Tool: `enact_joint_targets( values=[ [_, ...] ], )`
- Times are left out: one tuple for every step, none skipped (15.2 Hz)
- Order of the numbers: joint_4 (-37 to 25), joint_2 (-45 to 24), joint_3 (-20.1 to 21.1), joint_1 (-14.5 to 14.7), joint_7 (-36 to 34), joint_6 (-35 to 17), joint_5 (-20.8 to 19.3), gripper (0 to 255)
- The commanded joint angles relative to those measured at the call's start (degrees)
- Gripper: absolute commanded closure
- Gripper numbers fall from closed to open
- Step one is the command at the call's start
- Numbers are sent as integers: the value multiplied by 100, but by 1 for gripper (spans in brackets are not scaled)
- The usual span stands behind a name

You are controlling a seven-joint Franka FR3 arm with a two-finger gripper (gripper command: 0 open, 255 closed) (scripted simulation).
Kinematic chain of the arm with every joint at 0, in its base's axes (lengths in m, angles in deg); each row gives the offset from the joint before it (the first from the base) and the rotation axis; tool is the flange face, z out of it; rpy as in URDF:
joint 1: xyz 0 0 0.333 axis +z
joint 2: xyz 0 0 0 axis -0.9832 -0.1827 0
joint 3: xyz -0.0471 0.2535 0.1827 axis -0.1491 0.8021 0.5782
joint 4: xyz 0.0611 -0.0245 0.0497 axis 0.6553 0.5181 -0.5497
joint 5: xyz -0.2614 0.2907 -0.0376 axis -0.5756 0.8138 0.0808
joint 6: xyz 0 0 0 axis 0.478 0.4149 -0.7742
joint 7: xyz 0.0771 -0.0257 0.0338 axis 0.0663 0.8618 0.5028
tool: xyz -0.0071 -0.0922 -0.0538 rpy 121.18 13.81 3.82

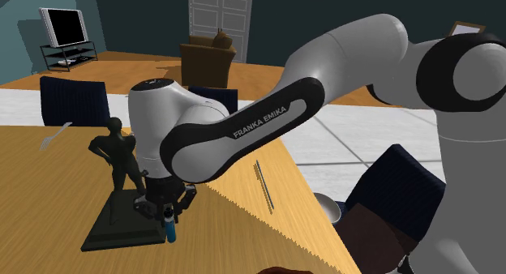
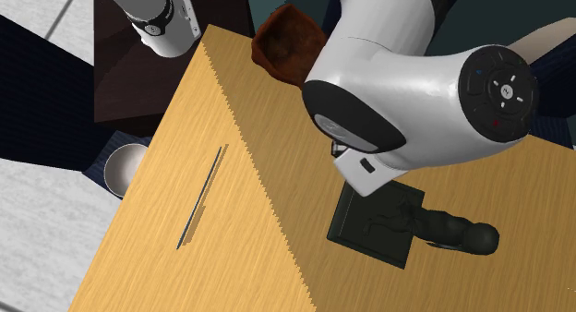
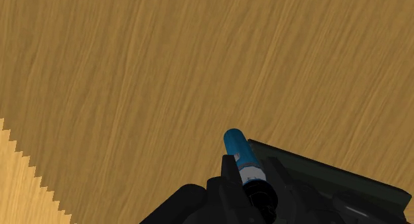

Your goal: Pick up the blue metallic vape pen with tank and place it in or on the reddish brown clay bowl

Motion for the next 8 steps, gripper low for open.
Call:
enact_joint_targets(
  values=[
    [-61, 64, 27, -12, 27, 119, 44, 255],
    [-89, 100, 41, -20, 41, 178, 67, 255],
    [-118, 134, 55, -28, 55, 237, 90, 255],
    [-149, 168, 68, -35, 69, 297, 112, 255],
    [-181, 201, 80, -41, 82, 358, 134, 255],
    [-214, 233, 93, -47, 95, 419, 155, 255],
    [-249, 264, 104, -52, 108, 480, 176, 255],
    [-286, 294, 116, -57, 121, 543, 197, 255]
  ],
)
